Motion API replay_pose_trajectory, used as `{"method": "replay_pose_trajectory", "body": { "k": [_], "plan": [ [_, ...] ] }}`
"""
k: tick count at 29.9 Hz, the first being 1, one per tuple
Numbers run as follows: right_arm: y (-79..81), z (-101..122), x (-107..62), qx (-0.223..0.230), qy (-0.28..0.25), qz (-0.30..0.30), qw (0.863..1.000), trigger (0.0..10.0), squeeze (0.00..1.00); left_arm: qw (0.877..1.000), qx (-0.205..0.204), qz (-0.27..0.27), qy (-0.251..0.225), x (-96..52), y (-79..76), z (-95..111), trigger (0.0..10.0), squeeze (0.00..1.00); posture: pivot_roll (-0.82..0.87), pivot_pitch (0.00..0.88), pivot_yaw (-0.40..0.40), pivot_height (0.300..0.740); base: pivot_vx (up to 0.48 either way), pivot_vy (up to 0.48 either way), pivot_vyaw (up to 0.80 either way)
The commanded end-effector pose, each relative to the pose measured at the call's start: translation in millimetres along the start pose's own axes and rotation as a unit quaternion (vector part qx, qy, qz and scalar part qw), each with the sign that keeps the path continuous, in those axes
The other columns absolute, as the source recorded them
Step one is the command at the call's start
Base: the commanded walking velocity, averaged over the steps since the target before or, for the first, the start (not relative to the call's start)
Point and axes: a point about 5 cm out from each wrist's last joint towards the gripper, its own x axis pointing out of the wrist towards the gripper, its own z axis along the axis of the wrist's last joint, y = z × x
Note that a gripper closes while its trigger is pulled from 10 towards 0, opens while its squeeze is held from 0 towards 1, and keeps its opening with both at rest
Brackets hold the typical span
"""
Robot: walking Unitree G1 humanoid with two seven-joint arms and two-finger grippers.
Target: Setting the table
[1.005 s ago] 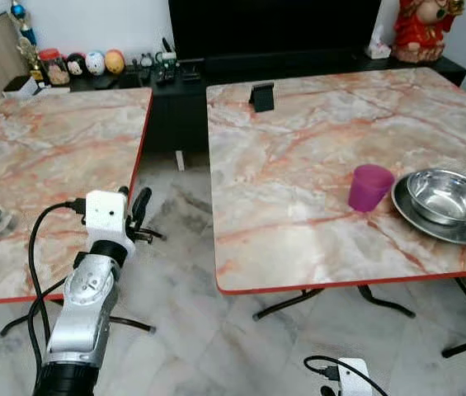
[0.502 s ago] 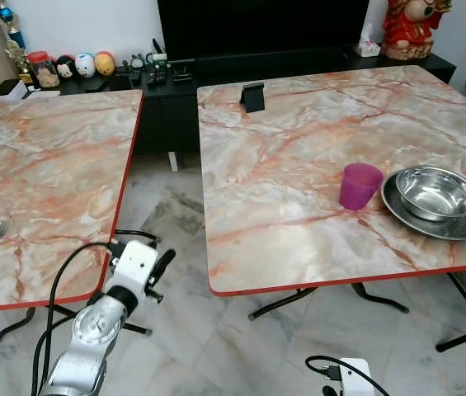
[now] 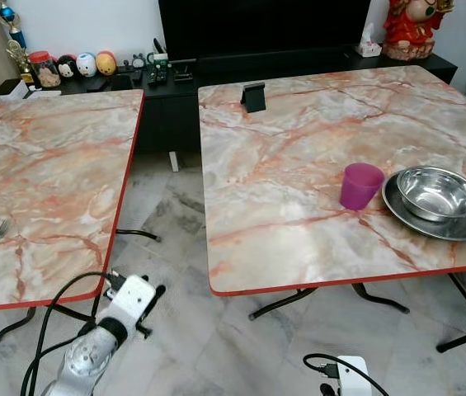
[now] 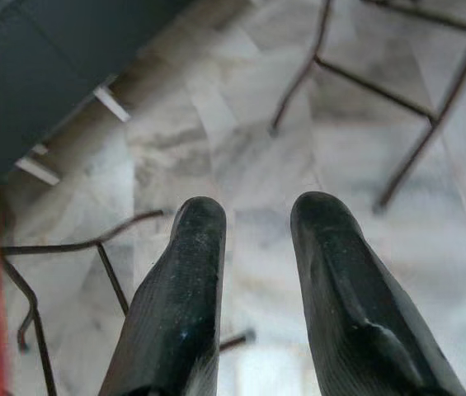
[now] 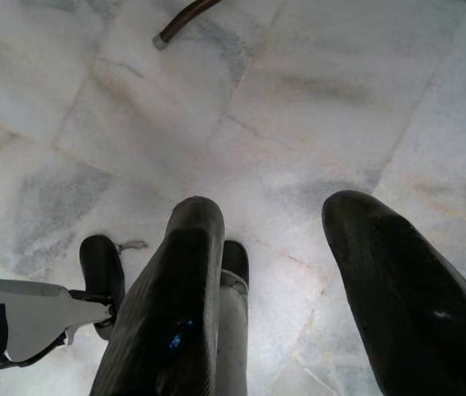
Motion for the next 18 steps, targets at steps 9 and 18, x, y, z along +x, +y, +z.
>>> {"method": "replay_pose_trajectory", "body": {
  "k": [9, 18],
  "plan": [
    [3.9, 8, 1.3, -0.002, -0.016, 0.002, 1.000, 10.0, 0.00, 0.995, 0.016, -0.028, 0.094, -22.4, -24.8, -53, 10.0, 0.00, -0.05, 0.000, 0.055, 0.740, 0.000, 0.000, 0.00],
    [4.6, 11, 1.8, -0.004, -0.021, 0.003, 1.000, 10.0, 0.00, 0.969, -0.111, 0.048, 0.216, -50.7, -37.3, -102, 10.0, 0.00, -0.05, 0.000, 0.054, 0.740, 0.000, 0.000, 0.00]
  ]
}}
